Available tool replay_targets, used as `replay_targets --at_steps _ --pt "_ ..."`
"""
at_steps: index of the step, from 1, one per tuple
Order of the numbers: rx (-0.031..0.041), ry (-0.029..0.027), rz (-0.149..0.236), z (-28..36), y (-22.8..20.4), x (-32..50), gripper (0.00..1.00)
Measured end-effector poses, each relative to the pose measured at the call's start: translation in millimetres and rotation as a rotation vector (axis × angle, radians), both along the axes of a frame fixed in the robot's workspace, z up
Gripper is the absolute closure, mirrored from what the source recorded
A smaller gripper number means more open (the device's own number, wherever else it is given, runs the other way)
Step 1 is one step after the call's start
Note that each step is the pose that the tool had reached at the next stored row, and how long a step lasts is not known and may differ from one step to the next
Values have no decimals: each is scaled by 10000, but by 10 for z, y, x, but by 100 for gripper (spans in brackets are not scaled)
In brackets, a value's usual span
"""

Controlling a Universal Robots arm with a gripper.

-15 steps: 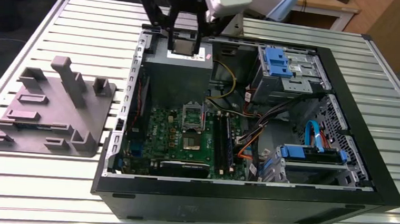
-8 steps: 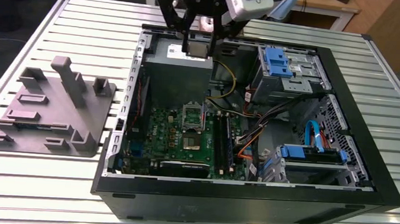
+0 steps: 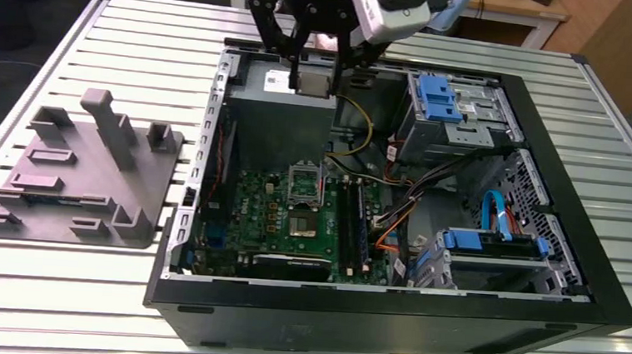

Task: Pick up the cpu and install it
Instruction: 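Pick up the cpu and move it towards the insertion slot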

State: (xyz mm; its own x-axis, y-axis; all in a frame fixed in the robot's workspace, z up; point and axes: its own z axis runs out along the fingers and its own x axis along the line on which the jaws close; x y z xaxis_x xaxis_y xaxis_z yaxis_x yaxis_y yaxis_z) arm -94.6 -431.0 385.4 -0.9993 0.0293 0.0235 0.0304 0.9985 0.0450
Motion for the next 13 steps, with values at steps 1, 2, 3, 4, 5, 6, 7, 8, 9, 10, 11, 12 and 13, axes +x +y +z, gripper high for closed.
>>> replay_targets --at_steps 1,2,3,4,5,6,7,8,9,10,11,12,13 --pt "1 -5 0 -12 -5 0 53" --pt "2 -10 1 -25 -12 0 53" --pt "2 -12 1 -36 -22 0 53" --pt "4 -13 1 -46 -35 0 53" --pt "10 -16 2 -57 -49 1 53" --pt "16 -18 1 -69 -65 1 53" --pt "20 -18 2 -83 -86 1 53" --pt "25 -19 1 -97 -105 0 53" --pt "31 -19 1 -111 -125 0 53" --pt "36 -18 1 -125 -145 1 53" --pt "40 -18 1 -140 -165 1 53" --pt "46 -18 1 -157 -187 1 53" --pt "51 -19 1 -175 -207 1 53"
